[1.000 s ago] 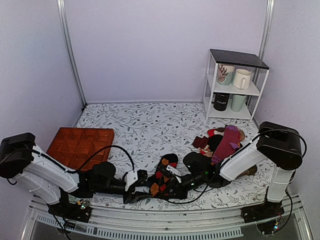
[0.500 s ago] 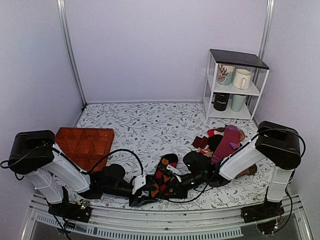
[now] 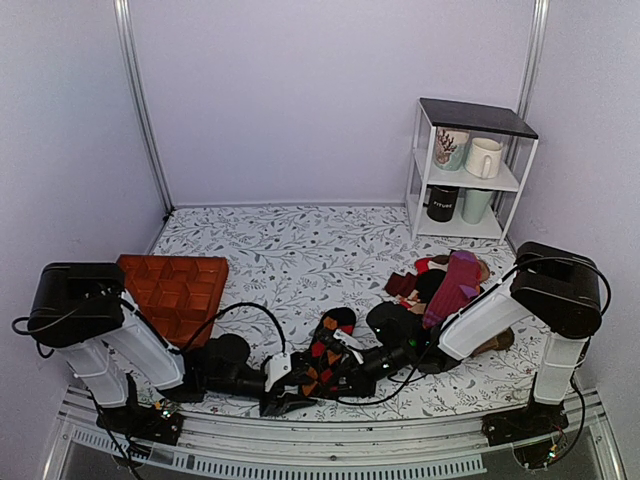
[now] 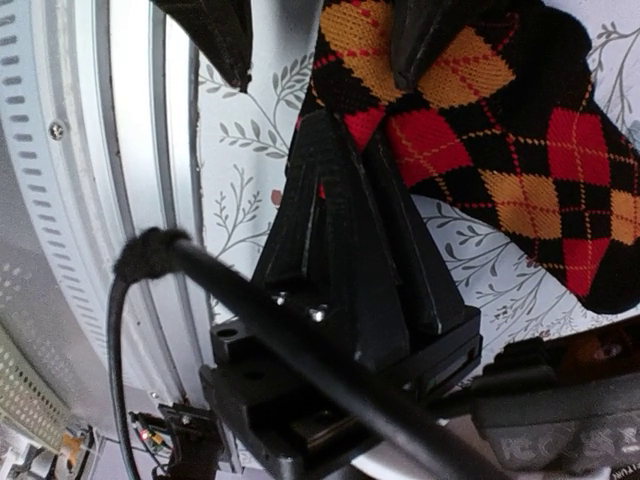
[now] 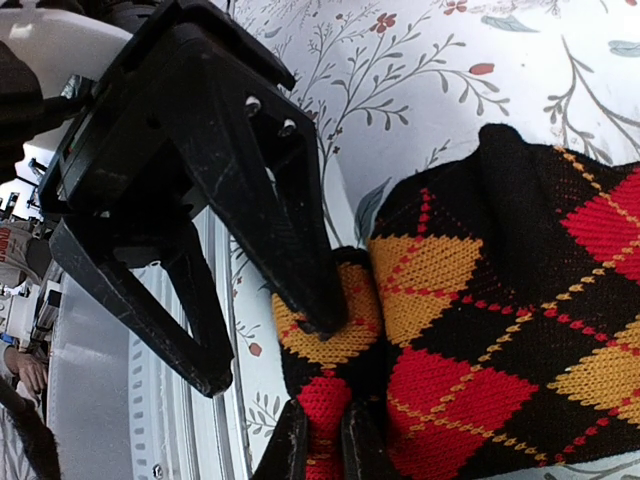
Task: Roll the socks
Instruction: Roll the sock at the center of the board.
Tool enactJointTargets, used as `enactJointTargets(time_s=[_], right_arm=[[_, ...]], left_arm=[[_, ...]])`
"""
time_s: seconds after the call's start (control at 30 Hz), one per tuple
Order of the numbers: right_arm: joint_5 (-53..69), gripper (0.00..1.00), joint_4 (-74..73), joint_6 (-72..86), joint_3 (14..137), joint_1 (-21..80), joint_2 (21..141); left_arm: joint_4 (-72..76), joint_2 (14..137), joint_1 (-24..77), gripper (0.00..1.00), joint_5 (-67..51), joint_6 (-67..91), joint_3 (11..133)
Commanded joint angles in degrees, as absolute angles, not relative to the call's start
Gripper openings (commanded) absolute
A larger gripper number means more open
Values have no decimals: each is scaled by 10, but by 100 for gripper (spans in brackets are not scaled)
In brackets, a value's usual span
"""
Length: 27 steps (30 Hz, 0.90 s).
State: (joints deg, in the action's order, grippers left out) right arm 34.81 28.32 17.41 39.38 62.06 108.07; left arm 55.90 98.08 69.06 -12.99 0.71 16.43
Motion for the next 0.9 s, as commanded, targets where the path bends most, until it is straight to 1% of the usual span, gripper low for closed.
enactJointTargets(time_s=[0.0, 0.07, 0.13, 0.33, 0.7, 0.77, 0.87], right_arm=[[313, 3, 91, 181, 355, 619, 1134], [313, 3, 91, 181, 355, 618, 1134], [313, 3, 91, 181, 356, 618, 1135], [311, 3, 90, 180, 355, 617, 1135], [312, 3, 89, 181, 354, 617, 1133], [312, 3, 88, 181, 353, 617, 1133], [313, 3, 87, 182, 353, 616, 1132]], left_arm=[[545, 993, 708, 48, -106, 16, 148], [568, 979, 709, 48, -92, 16, 134], [573, 960, 710, 52, -75, 12, 126], [522, 917, 714, 53, -32, -17, 135], [518, 978, 715, 54, -54, -27, 164], [518, 988, 714, 53, -61, -27, 169], [513, 998, 715, 44, -76, -26, 174]])
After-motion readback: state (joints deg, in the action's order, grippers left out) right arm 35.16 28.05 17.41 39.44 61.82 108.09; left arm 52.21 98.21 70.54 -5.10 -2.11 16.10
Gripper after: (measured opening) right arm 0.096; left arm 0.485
